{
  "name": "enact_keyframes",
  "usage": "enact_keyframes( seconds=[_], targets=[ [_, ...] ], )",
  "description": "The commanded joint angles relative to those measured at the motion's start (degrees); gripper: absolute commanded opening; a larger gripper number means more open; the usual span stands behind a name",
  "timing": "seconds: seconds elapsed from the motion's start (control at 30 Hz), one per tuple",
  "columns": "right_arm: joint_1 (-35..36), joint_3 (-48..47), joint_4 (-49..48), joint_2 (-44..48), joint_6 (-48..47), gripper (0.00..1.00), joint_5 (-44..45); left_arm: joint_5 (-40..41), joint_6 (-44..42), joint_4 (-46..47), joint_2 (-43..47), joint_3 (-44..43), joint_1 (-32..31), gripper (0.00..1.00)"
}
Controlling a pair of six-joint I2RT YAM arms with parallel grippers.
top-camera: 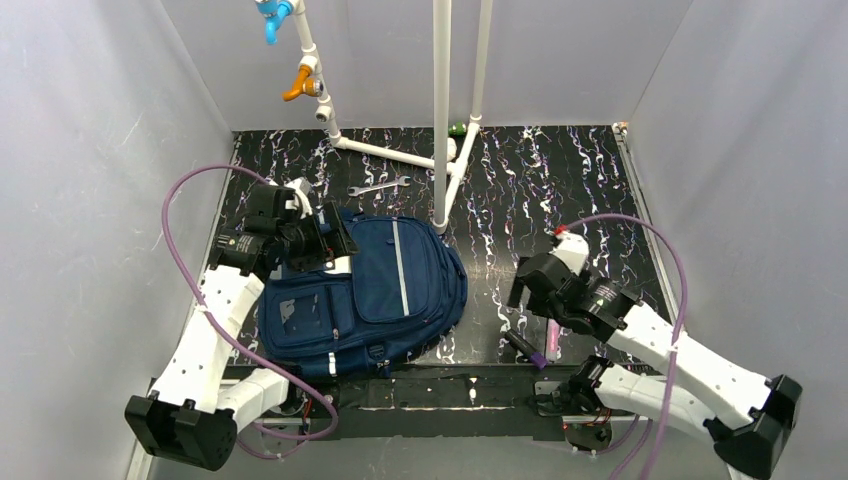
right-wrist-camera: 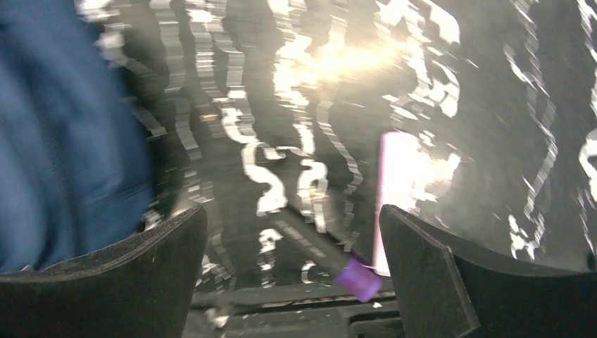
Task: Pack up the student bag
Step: Pick up the stationery from the center of the board.
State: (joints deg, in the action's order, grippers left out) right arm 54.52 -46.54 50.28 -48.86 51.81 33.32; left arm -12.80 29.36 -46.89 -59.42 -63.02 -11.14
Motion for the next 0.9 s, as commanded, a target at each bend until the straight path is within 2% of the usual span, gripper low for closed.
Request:
enact_keyframes(
  seconds=[0.0,0.13,0.3,0.4,0.43,0.53,0.77,0.87],
  targets=[
    [-11.17,7.48,4.15,1.93,8.74,0.98,-2.7,-2.27,1.28,-2.24,2.53,-4.11,-4.0,0.93],
    [-17.29,13.93,-1.36,1.68,8.25,0.95,-5.25,-4.85,2.12,-2.89,4.46,-4.6,-6.2,0.93],
    [-21.24,15.31,-5.17,-2.76,3.9,0.89,-4.63,-6.99,3.55,-3.15,7.65,-2.28,-7.54,0.93],
    [-21.29,17.22,-8.42,-4.63,2.95,0.83,-5.19,-8.69,4.03,-3.17,8.91,-1.19,-7.9,0.93],
    [-21.3,17.73,-9.38,-4.85,2.31,0.76,-5.27,-9.1,4.09,-3.13,9.23,-1.08,-8.09,0.93],
    [-21.3,18.84,-11.04,-5.14,1.04,0.67,-5.68,-10.42,4.03,-3.14,9.91,-1.16,-8.36,0.93],
    [-21.34,20.09,-11.94,-8.15,0.9,0.64,-5.59,-11.81,4.53,-3.16,10.08,-2.02,-9.3,0.92],
    [-21.3,19.07,-10.06,-9.64,2.08,0.55,-3.67,-11.56,4.88,-3.15,10.36,-2.33,-9.64,0.92]
  ],
)
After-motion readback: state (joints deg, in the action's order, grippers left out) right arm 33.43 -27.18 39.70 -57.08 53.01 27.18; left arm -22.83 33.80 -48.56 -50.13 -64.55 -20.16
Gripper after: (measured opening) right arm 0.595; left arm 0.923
